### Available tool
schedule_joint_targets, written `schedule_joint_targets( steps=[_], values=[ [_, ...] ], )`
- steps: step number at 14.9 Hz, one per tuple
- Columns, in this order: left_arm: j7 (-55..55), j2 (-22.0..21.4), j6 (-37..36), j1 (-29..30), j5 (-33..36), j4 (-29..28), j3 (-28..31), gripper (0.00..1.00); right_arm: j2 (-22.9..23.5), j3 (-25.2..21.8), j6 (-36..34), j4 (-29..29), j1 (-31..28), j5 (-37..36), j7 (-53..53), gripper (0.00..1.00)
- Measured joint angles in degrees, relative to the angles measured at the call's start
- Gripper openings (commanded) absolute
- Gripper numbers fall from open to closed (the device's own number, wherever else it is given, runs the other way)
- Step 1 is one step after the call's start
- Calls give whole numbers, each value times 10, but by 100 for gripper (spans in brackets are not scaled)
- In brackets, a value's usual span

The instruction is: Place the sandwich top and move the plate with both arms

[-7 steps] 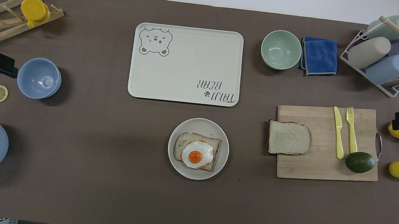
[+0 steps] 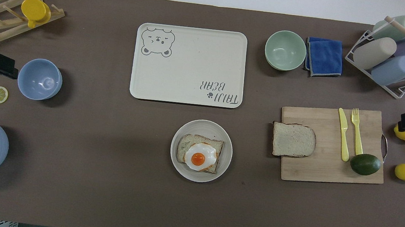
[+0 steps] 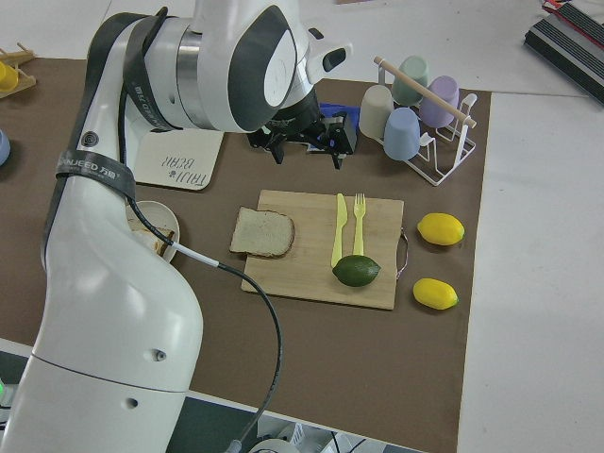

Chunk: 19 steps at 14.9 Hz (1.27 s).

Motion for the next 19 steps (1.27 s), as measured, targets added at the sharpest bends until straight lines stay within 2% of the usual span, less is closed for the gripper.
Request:
schedule_joint_targets(
  steps=[4,7,10,13,16,19],
  values=[
    [0,0,0,0,0,0,0,100,0,1,18,-2,31,7,-14,100],
    [0,0,0,0,0,0,0,100,9,4,25,-5,128,10,106,100],
    [0,0,0,0,0,0,0,100,54,7,45,-13,242,2,260,100],
    [0,0,0,0,0,0,0,100,117,8,73,-26,308,-52,331,100],
    [0,0,0,0,0,0,0,100,145,7,141,-106,334,-93,375,100],
    [0,0,0,0,0,0,0,100,179,7,166,-169,371,-173,449,100]
  ],
)
